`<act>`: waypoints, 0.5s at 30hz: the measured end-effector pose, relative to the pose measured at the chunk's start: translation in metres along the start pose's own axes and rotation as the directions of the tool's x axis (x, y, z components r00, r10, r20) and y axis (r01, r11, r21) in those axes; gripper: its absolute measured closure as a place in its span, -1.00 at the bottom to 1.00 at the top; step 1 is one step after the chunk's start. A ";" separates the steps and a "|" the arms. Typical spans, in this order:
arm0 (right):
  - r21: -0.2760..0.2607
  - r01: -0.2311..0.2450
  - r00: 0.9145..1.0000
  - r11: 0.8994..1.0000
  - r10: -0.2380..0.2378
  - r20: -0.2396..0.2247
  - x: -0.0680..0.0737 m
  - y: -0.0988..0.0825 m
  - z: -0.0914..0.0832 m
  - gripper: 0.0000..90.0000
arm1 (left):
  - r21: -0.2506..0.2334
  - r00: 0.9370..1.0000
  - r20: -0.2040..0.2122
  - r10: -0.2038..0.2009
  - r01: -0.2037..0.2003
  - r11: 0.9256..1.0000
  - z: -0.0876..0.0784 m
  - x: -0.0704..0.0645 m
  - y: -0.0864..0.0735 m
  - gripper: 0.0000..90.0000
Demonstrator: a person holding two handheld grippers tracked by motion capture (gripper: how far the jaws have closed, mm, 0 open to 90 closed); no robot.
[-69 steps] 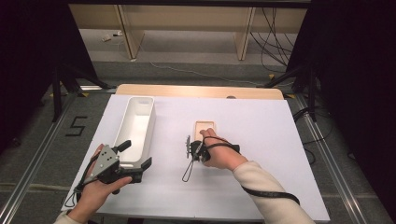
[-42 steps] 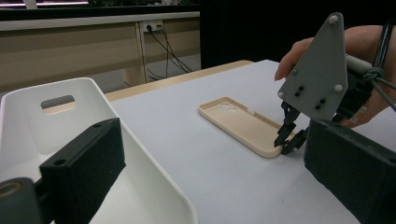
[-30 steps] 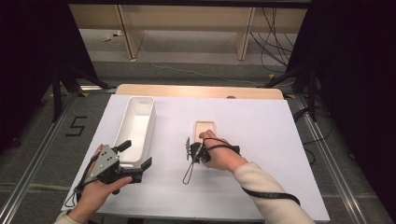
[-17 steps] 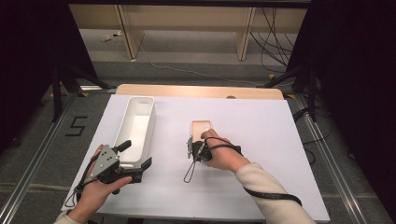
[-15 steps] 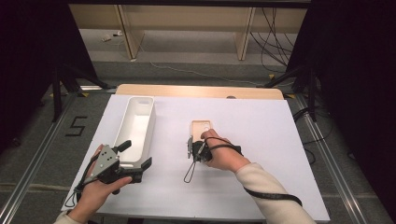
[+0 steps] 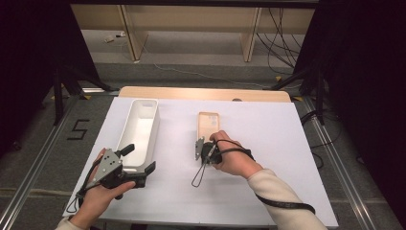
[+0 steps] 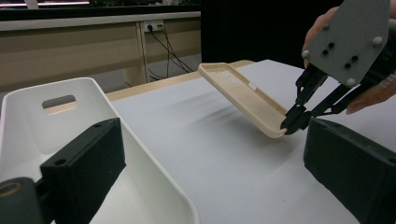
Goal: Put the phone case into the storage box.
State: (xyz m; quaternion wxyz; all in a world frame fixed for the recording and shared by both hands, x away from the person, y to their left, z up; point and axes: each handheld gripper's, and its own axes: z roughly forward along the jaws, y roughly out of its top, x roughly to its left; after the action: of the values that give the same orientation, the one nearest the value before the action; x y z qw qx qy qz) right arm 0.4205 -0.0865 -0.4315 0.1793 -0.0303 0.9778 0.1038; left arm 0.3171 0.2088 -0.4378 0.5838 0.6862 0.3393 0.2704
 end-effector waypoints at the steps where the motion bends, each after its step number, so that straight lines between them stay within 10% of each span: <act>1: 0.000 -0.009 1.000 1.000 0.009 0.004 0.001 -0.001 -0.002 0.96 | 0.000 1.000 -0.001 0.000 0.000 1.000 0.000 0.000 0.000 -0.88; 15: -0.121 -0.074 0.997 0.990 0.077 0.020 0.008 -0.008 -0.018 0.96 | 0.009 1.000 -0.007 0.002 -0.001 1.000 -0.001 0.000 0.000 -0.88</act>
State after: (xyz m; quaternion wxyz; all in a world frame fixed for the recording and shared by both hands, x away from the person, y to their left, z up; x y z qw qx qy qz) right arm 0.4077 -0.0984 -0.4190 0.1850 -0.0028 0.9680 0.1695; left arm 0.3164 0.2090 -0.4375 0.5793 0.6883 0.3420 0.2715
